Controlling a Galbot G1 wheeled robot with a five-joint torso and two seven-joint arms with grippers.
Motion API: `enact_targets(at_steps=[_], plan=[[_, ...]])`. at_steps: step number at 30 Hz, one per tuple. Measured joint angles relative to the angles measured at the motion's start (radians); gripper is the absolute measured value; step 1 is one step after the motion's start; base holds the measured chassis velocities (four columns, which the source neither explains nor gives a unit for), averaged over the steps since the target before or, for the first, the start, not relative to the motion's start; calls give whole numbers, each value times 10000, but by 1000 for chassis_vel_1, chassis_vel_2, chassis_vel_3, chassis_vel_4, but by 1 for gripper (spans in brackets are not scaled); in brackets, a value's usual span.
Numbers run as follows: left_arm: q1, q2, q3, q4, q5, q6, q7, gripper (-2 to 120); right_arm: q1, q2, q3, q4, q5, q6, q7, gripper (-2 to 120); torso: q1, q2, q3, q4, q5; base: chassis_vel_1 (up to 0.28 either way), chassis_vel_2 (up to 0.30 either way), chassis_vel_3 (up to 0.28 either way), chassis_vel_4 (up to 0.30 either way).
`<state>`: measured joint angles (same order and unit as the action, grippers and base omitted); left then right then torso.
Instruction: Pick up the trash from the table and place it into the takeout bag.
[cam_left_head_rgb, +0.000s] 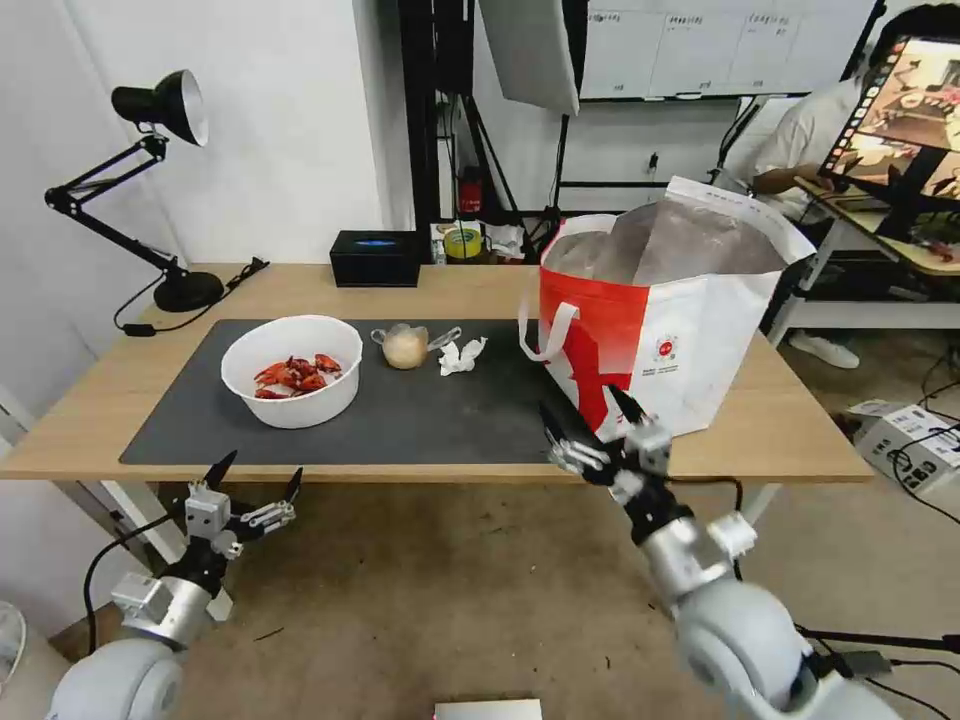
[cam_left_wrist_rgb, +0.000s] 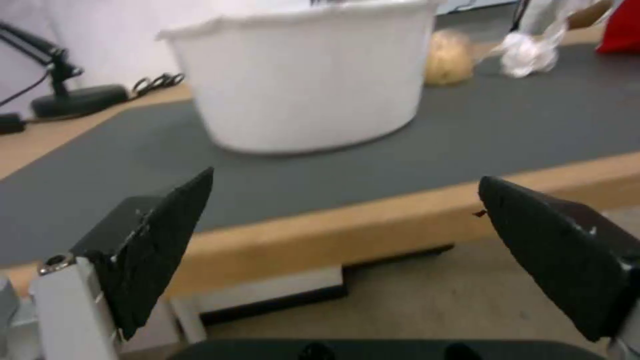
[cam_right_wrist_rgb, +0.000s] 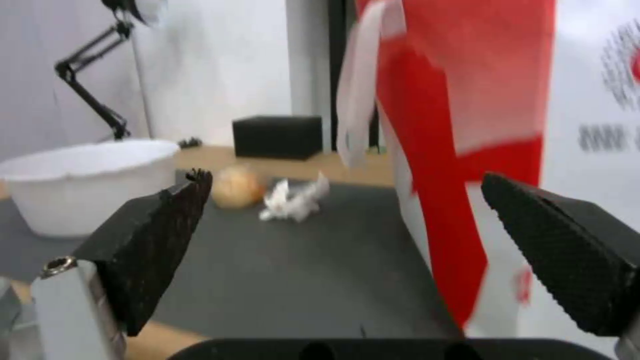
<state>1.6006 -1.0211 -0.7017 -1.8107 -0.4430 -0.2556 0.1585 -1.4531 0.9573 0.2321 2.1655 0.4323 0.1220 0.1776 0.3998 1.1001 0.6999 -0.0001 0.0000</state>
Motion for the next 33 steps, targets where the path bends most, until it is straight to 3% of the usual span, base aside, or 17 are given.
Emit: enact_targets(at_steps=[10, 33], plan=[[310, -130, -345, 534, 42, -213, 29, 100, -977, 343, -14, -526, -293, 271, 152, 100, 0, 0, 0, 2, 0, 0, 0, 0, 0], [145, -168, -53, 606, 41, -209, 84, 100, -900, 407, -225, -1026, -298, 234, 203, 100, 2, -2, 1, 1, 1, 0, 0, 0, 0]])
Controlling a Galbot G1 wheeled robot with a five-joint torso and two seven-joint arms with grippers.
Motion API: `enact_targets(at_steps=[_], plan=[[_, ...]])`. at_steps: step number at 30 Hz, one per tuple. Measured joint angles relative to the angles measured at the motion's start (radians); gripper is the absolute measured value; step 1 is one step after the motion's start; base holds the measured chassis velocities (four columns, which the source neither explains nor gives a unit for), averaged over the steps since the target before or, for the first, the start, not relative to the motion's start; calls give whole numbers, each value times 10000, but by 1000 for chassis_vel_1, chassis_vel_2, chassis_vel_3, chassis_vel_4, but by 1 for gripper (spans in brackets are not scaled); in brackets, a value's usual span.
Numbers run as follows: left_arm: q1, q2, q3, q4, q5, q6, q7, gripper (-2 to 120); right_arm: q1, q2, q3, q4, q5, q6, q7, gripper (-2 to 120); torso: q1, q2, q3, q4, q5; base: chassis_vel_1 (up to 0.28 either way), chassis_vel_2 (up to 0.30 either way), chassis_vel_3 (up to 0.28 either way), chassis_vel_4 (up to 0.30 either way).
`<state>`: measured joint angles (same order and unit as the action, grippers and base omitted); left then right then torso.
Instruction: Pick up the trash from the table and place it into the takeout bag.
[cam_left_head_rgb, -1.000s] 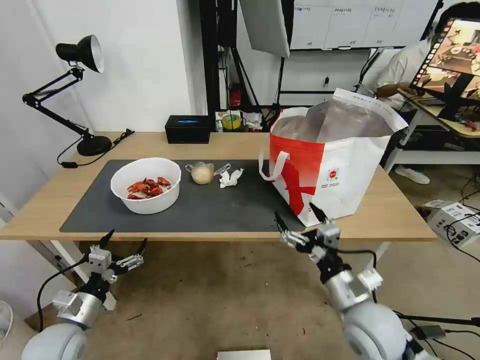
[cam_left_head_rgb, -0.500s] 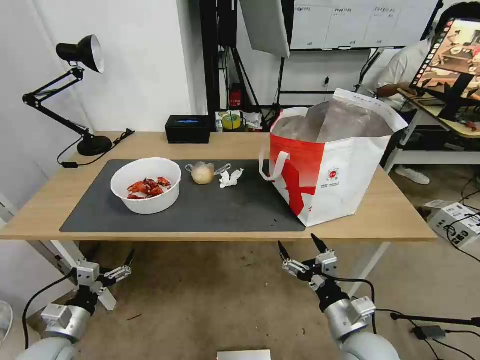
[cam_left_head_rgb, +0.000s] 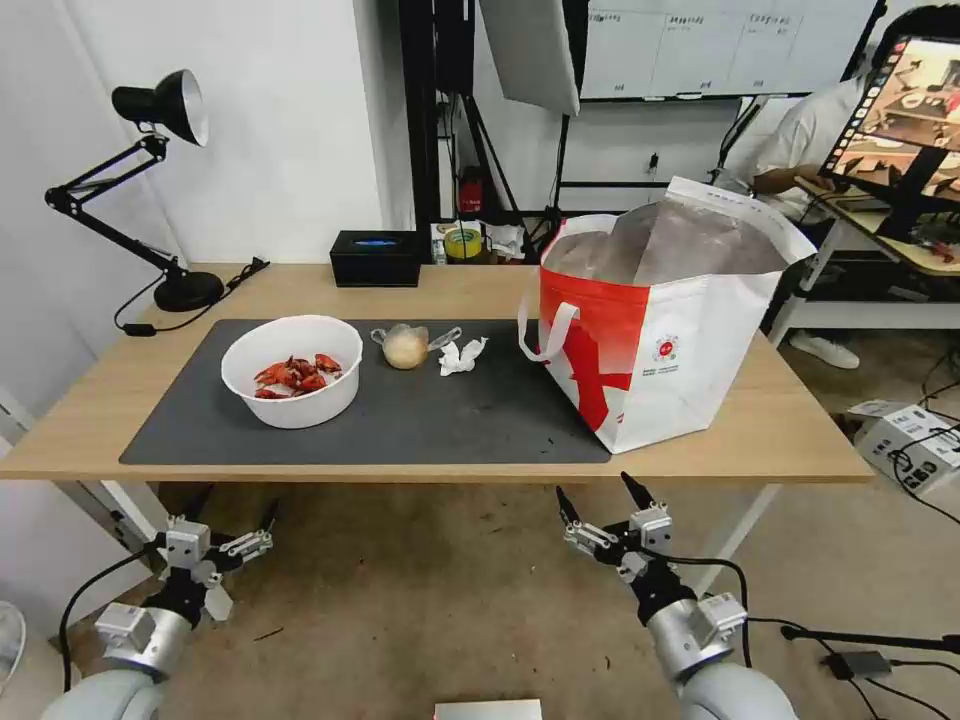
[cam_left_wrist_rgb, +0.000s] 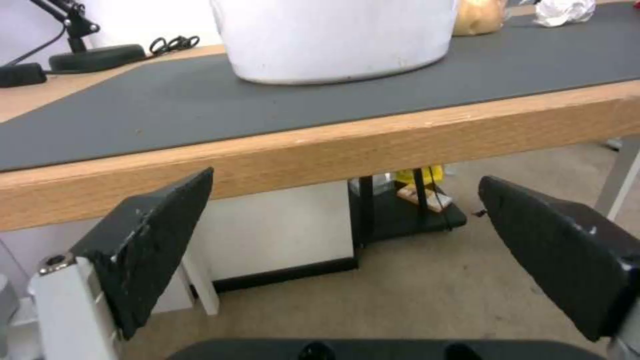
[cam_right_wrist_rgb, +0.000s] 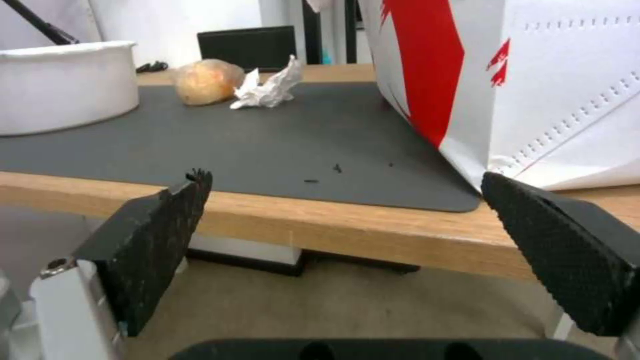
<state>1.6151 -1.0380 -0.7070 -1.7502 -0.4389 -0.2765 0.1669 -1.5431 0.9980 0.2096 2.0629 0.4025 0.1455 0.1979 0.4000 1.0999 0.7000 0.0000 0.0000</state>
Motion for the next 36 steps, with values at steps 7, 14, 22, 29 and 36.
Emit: enact_targets(at_steps=[7, 14, 22, 29, 36], plan=[[78, -30, -27, -176, -8, 22, 1, 100, 413, -145, -247, 75, 219, -124, -2, 100, 0, 0, 0, -2, 0, 0, 0, 0, 0], [141, 22, -27, -485, -10, 69, -9, 100, 2101, -367, -1195, 117, 710, -784, 208, 100, 1, 0, 1, 1, 1, 0, 0, 0, 0], [337, -288, -9, -754, 174, 86, -23, 100, 4346, -175, -2907, -391, 1148, -1602, 457, 100, 0, 0, 1, 0, -1, 0, 0, 0, 0], [499, -288, -273, -888, 152, 88, -39, 100, 6980, 546, -4319, -1754, 1856, -2382, 873, 100, 1, -1, 2, 1, -1, 0, 0, 0, 0], [571, -395, -318, -970, 162, 89, -41, 100, 9005, 1680, -5184, -3326, 2461, -3673, 1841, 100, 0, 0, 1, 2, -2, 0, 0, 0, 0]])
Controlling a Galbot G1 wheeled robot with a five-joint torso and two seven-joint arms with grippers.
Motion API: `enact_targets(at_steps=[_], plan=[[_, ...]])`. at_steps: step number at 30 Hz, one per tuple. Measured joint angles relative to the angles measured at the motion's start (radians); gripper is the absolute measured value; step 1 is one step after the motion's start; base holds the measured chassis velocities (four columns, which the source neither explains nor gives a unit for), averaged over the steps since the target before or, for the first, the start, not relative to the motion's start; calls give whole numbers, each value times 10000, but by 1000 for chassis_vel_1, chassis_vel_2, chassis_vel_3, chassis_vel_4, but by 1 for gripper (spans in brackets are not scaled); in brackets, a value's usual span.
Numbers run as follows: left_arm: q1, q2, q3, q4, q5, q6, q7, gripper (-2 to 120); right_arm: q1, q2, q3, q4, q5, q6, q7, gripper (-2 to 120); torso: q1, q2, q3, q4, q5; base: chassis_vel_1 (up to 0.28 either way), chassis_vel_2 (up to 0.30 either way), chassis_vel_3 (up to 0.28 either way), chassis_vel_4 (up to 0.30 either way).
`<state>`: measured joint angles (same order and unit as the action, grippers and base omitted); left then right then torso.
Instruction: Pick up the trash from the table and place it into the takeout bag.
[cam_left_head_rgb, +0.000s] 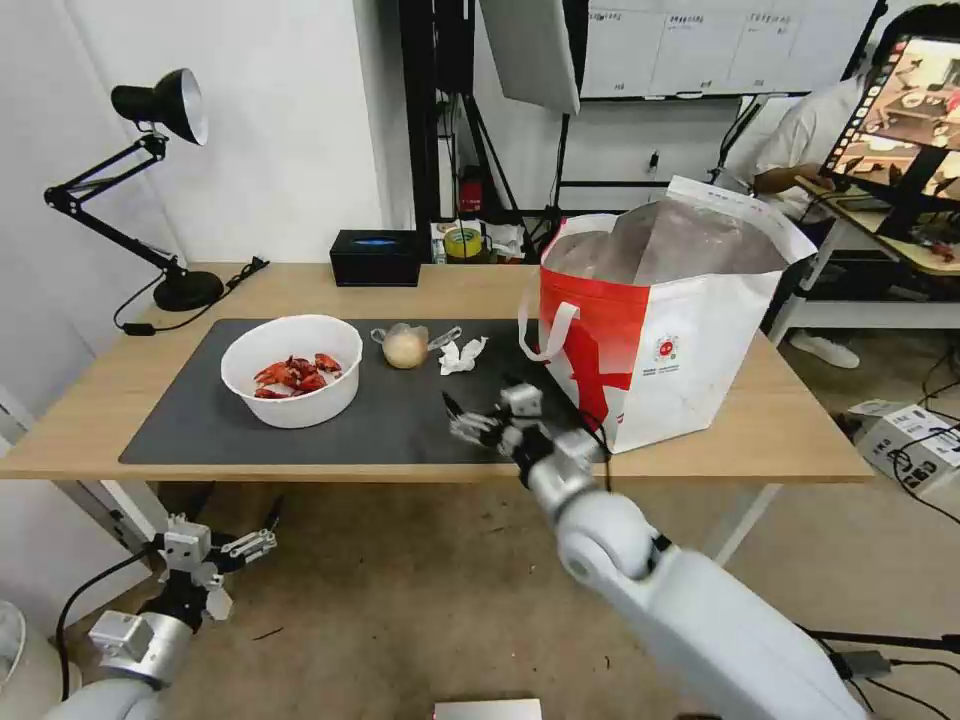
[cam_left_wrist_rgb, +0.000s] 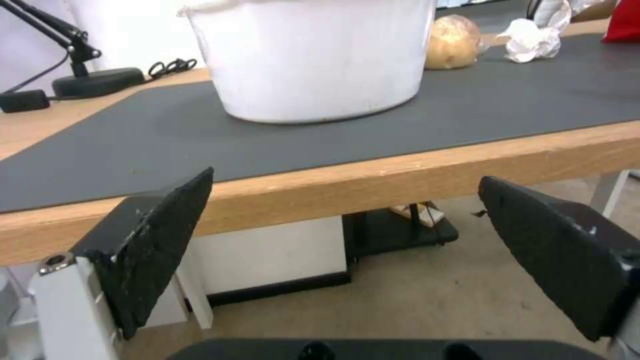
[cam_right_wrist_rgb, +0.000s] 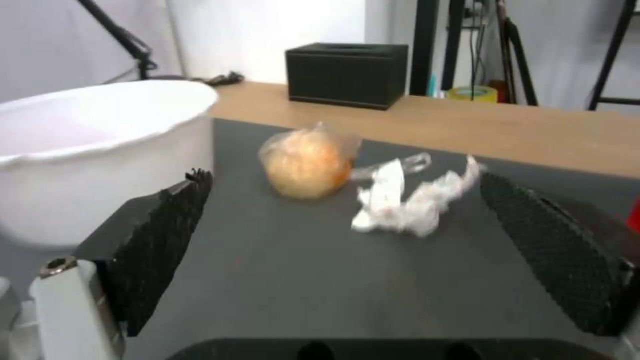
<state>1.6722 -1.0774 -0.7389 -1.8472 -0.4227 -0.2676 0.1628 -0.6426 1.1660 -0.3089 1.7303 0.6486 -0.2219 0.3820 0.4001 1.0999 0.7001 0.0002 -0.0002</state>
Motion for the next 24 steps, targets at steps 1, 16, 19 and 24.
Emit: enact_targets(at_steps=[1, 16, 19, 24], plan=[[-1, -52, 6, -11, 18, 3, -4, 100, 375, 314, -122, -408, 160, -334, 328, 100, 1, -1, 1, 0, 0, 0, 0, 0, 0], [237, -311, -169, -146, 170, -39, 1, 100, 1966, 2911, -27, -3748, 55, -2124, 1988, 100, 1, 0, -1, 0, -1, 0, 0, 0, 0], [274, -336, -180, -150, 192, -57, 4, 100, 2128, 3259, 71, -4479, -65, -2192, 2082, 100, 1, 0, 0, 0, -1, 0, 0, 0, 0], [279, -365, -184, -169, 202, -73, 5, 100, 2209, 3455, 216, -5031, -223, -2196, 2091, 100, 0, 0, -1, -1, 0, 0, 0, 0, 0]])
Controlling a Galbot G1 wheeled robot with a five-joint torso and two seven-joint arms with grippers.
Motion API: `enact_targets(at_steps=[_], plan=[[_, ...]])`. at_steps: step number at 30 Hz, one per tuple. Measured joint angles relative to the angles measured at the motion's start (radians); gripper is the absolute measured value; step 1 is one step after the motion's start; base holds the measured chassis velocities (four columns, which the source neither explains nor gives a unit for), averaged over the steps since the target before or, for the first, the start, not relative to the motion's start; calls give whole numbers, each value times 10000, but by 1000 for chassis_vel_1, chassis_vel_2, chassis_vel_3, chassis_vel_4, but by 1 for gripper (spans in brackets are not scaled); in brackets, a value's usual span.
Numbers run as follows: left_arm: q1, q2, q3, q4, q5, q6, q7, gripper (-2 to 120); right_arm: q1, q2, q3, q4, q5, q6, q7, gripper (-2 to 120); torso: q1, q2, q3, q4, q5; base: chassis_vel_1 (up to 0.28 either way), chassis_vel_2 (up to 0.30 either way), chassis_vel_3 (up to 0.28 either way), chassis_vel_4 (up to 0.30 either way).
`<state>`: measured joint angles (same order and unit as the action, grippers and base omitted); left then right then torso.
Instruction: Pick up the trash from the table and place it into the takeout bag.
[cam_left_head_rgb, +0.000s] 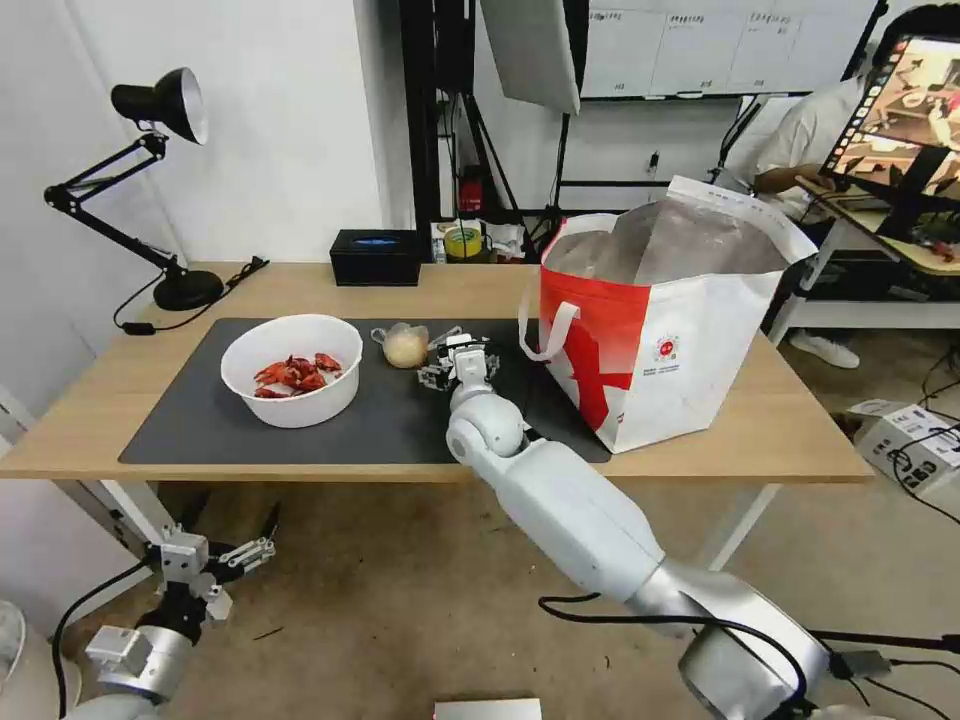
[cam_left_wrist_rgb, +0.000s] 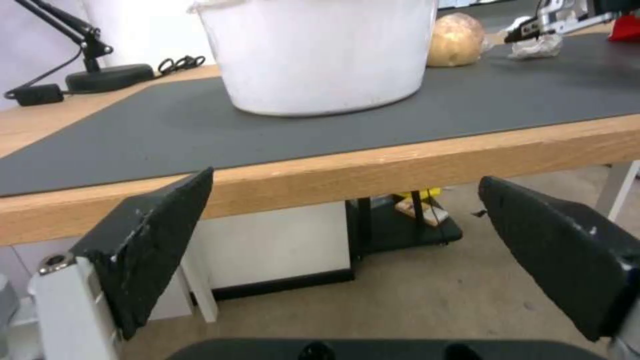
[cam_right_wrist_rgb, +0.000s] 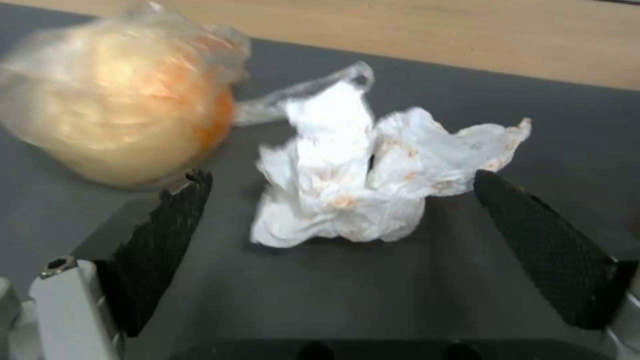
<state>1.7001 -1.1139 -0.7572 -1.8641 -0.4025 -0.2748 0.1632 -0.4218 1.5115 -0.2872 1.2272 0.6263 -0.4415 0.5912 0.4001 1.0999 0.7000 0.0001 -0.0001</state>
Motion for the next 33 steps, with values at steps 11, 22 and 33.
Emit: enact_targets(at_steps=[11, 22, 33], plan=[[-3, -38, 42, -16, 44, -46, 5, 100, 39, 77, 194, -562, 52, 316, -694, 100, 0, 1, 0, -1, 1, 0, 0, 0, 0], [146, -42, -34, -78, 68, -166, 11, 100, 341, 396, 284, -1113, -140, 660, -914, 100, -1, 1, 0, -1, 1, 0, 0, 0, 0], [265, -22, -113, -170, 56, -217, 13, 100, 565, 574, 285, -1453, -155, 536, -921, 100, -1, 1, 0, -1, 1, 0, 0, 0, 0]])
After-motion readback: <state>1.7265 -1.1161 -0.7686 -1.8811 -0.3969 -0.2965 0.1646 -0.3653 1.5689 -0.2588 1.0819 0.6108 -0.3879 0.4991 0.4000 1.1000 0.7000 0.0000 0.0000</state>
